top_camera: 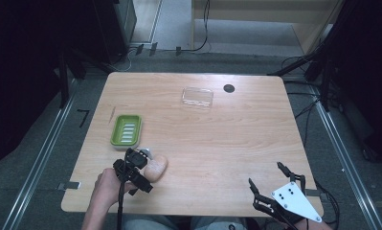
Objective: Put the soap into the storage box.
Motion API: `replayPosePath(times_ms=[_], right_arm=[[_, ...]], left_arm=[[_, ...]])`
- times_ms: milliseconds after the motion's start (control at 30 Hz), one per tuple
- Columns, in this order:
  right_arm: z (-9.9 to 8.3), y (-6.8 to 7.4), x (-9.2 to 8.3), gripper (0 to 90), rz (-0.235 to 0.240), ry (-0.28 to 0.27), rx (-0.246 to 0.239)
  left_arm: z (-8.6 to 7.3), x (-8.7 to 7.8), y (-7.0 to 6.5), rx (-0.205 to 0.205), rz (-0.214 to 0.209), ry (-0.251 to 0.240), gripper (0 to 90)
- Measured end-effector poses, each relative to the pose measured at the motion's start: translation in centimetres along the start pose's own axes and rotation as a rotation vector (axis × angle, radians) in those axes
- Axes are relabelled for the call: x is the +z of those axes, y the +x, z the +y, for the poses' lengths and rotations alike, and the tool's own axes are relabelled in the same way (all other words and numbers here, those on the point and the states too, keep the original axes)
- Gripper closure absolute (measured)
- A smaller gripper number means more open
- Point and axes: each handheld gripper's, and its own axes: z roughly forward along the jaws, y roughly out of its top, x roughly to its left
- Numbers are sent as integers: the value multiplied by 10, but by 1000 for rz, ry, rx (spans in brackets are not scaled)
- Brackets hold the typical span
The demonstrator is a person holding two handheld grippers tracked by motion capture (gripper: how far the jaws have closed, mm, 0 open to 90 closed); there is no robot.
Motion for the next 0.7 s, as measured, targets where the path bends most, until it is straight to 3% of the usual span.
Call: replayPosePath(times_ms=[700], right_arm=[[0, -1, 0, 133, 2, -1, 0]], left_arm=[[29, 6, -4, 20, -17, 7, 113]])
